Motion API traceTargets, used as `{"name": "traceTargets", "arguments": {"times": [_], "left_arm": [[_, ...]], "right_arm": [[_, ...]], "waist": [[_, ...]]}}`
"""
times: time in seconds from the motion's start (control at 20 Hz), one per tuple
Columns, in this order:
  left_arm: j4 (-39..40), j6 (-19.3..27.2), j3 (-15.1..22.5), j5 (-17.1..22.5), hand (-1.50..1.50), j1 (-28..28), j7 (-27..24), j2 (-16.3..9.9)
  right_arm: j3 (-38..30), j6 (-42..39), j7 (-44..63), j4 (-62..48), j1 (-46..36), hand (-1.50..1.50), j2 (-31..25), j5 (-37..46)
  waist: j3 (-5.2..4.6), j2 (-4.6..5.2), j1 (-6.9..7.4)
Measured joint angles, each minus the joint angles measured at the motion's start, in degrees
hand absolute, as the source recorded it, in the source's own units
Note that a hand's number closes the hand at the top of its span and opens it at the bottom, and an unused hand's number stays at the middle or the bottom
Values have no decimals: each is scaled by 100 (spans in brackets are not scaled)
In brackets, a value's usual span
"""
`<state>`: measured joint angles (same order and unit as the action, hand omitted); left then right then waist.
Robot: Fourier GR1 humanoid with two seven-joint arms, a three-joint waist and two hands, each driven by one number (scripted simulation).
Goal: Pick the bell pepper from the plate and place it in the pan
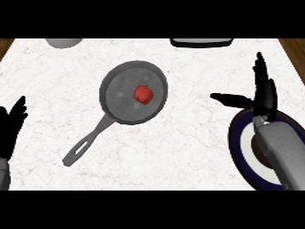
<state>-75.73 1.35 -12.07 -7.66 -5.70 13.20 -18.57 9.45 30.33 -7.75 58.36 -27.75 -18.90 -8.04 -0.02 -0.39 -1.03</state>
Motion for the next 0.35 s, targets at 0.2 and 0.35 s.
{"name": "traceTargets", "arguments": {"times": [0.2,0.35], "left_arm": [[-229,9,49,-32,0,19,173,67],[-131,19,29,-85,0,-73,142,70]], "right_arm": [[-130,-393,281,947,663,-150,-512,-37],[-340,-697,281,1409,1139,-150,-759,-75]], "waist": [[-1,9,28],[1,20,45]]}}
